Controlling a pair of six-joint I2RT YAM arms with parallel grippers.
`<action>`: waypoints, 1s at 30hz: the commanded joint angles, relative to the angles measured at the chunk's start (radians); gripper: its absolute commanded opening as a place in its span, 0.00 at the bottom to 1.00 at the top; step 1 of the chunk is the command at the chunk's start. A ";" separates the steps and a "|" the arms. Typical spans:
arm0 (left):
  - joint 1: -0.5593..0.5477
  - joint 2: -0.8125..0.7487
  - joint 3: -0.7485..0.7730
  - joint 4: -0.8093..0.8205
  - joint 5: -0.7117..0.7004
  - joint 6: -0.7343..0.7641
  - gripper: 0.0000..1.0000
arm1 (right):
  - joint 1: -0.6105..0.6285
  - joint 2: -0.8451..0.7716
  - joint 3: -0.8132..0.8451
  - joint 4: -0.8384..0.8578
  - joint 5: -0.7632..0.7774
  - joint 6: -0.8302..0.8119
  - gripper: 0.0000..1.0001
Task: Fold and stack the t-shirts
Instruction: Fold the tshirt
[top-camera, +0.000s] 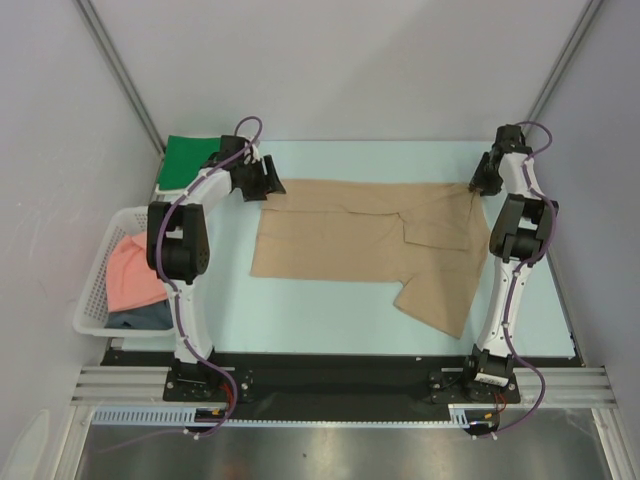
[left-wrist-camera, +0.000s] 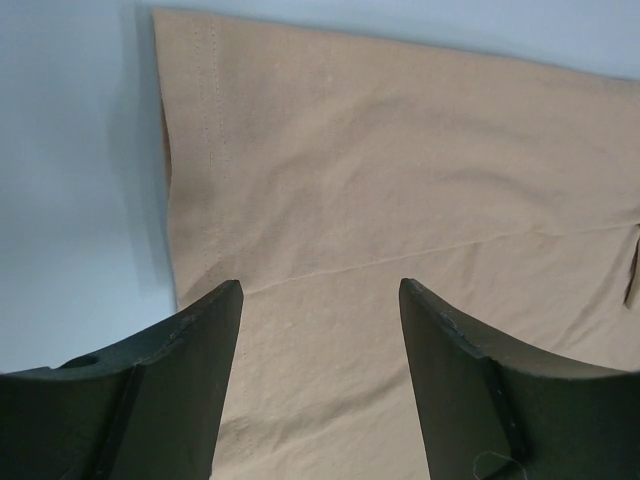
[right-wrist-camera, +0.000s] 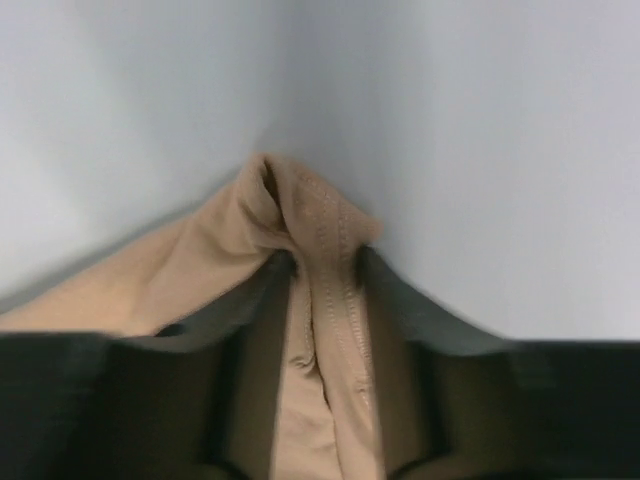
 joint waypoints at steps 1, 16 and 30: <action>0.007 -0.053 0.008 0.009 0.014 -0.012 0.70 | 0.001 0.031 0.030 -0.039 0.066 -0.006 0.34; 0.009 -0.327 -0.315 -0.026 -0.124 -0.166 0.69 | -0.020 -0.074 0.207 -0.299 0.236 0.092 0.93; -0.014 -0.737 -0.881 -0.028 -0.228 -0.401 0.56 | 0.197 -0.958 -0.919 -0.103 0.005 0.246 0.97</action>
